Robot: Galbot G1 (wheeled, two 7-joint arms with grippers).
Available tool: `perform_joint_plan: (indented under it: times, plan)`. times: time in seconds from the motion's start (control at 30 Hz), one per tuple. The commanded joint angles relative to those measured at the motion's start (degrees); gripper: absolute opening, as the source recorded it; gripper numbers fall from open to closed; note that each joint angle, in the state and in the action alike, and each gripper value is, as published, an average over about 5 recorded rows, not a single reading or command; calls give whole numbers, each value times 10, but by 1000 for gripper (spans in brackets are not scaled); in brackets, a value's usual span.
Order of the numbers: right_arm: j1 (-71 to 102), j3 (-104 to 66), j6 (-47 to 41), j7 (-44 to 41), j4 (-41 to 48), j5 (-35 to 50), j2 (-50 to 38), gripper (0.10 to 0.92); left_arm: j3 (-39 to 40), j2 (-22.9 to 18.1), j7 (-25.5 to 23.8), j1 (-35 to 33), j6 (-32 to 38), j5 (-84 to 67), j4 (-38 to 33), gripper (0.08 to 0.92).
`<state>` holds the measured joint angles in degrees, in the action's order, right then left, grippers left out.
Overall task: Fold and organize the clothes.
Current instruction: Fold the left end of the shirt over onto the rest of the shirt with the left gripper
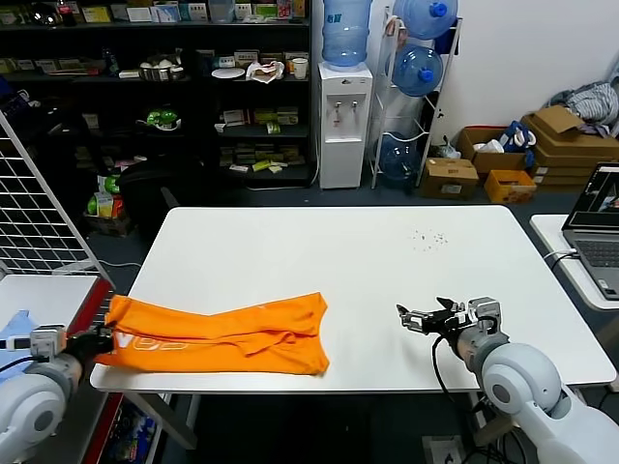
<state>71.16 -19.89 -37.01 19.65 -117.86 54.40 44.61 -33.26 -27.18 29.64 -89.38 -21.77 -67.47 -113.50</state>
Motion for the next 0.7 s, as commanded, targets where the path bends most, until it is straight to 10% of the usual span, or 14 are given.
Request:
perform_joint_plan:
  times: [0.03,0.3,0.7]
  plan:
    - [-8,10,1,-6,9,-14,6,921,-84,9,37,-62,-3,-49,-48,124]
    - [11,-5,1,12,30,-24,21,921,169,-82,116,136,-11,-159,-186,124]
    - [49,-40,-5,42,47,-39,50,921,417,-224,143,391,-18,-169,-64,124]
